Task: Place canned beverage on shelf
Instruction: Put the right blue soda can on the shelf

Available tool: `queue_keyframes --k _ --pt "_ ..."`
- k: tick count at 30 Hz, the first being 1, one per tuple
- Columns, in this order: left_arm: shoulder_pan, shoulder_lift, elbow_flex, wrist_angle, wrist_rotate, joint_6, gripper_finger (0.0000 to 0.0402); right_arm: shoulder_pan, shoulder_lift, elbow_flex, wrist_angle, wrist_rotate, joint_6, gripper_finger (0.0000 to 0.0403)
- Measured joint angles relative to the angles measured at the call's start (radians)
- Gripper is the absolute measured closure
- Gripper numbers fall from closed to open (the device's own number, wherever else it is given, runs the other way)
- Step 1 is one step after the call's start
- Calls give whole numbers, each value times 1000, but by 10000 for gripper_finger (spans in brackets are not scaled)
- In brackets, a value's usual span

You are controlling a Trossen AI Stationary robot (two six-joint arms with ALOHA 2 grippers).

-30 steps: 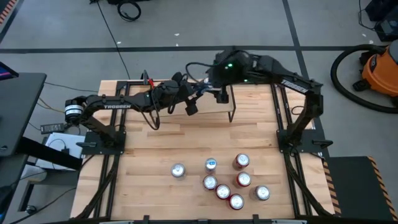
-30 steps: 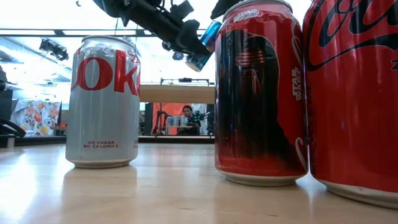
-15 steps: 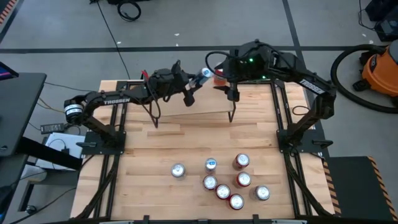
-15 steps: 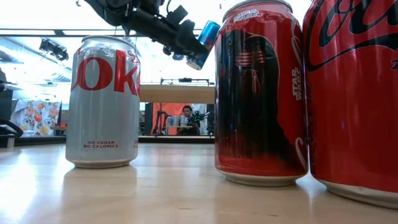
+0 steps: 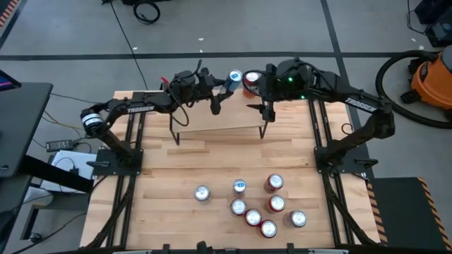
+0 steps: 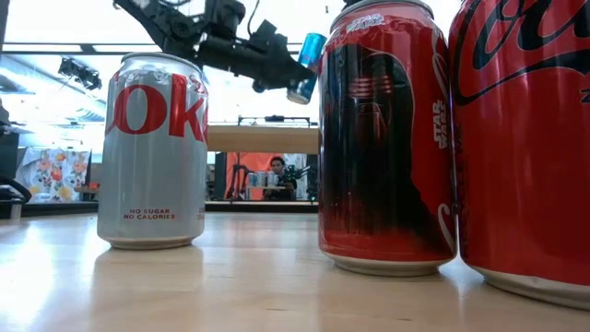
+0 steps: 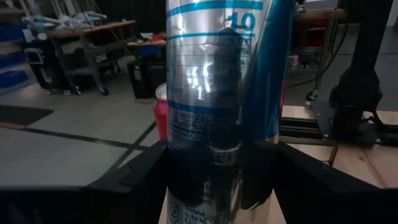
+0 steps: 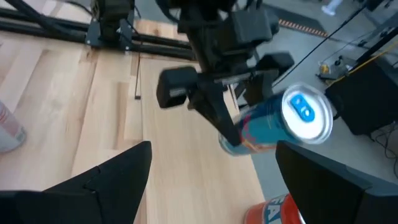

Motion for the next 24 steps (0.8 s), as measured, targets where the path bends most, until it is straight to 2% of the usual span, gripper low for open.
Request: queue_keyframes --k 10,21,24 --pt "43 89 0 162 58 -85 157 7 -127 -238 148 -6 23 49" --pt "40 93 0 166 70 -93 157 39 -138 -308 226 -4 31 49" --pt "27 93 0 169 70 -93 157 38 -139 -309 249 40 8 49"
